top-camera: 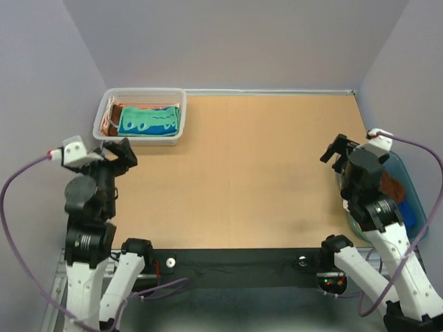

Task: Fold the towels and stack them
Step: Neatly place the folded towel into the bin

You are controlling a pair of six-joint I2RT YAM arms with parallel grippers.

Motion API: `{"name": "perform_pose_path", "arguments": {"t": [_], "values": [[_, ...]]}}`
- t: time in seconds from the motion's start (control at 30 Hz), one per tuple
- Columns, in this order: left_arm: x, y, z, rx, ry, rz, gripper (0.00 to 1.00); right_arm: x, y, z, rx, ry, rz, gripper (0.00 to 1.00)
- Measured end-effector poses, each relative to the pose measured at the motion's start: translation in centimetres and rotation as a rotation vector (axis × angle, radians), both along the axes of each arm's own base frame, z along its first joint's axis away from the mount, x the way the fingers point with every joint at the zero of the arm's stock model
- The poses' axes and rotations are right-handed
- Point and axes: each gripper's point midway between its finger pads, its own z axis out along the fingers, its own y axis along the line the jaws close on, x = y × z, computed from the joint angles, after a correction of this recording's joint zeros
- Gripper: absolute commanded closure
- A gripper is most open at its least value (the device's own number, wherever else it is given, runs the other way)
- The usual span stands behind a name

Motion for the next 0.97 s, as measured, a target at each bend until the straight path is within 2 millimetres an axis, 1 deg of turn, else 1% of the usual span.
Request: {"name": "perform_pose_path", "arguments": {"t": [0.03,0.07,0.13,0.17,0.2,0.23,0.33,0.37,0.47,0.53,0.6,0.63,0.73,0.8,0.97], "values": [[-1.7,0.3,0.9,-0.016,-0.059,0.007,0.09,-1.0,-0.5,1.3,0.013,-0.056,-0.011,0.0],[-2.9,0.6,1.6,-0.029,-0.102,0.014,0.09,-1.9,-0.9,2.3,0.026,-0.104,-0.02,0.0],[-5.1,1.2,2.8,-0.063,-0.187,0.036,0.09,-3.3,-1.6,3.5,0.046,-0.181,-0.035,0.0],[-6.0,1.6,3.0,-0.08,-0.223,0.051,0.09,-4.2,-2.1,3.8,0.058,-0.221,-0.046,0.0],[-6.3,1.8,2.9,-0.095,-0.238,0.061,0.09,-5.2,-2.7,4.0,0.069,-0.263,-0.063,0.0],[-6.5,2.0,2.4,-0.11,-0.246,0.075,0.09,-5.8,-3.0,3.9,0.074,-0.284,-0.076,0.0],[-5.8,2.2,-0.5,-0.142,-0.207,0.098,0.09,-6.5,-3.9,2.9,0.079,-0.302,-0.125,0.0],[-5.2,2.1,-2.3,-0.148,-0.17,0.105,0.09,-6.5,-4.1,2.3,0.074,-0.295,-0.138,0.0],[-4.7,2.1,-5.4,-0.161,-0.118,0.116,0.09,-6.3,-4.2,0.0,0.052,-0.252,-0.148,0.0],[-4.9,2.2,-6.5,-0.174,-0.116,0.124,0.09,-6.2,-4.1,-0.8,0.045,-0.238,-0.136,0.0],[-5.3,2.3,-6.7,-0.188,-0.133,0.13,0.09,-6.4,-3.9,-1.3,0.039,-0.238,-0.114,0.0],[-5.5,2.5,-6.4,-0.197,-0.15,0.134,0.09,-6.5,-3.8,-1.4,0.036,-0.243,-0.104,0.0],[-5.7,2.7,-5.7,-0.215,-0.186,0.144,0.09,-7.4,-3.9,-0.5,0.038,-0.298,-0.082,0.0],[-5.7,2.7,-5.7,-0.218,-0.188,0.145,0.09,-7.7,-3.7,0.1,0.038,-0.328,-0.055,0.0],[-5.5,2.6,-5.6,-0.218,-0.187,0.144,0.09,-7.6,-2.9,0.6,0.026,-0.344,0.004,0.0]]}}
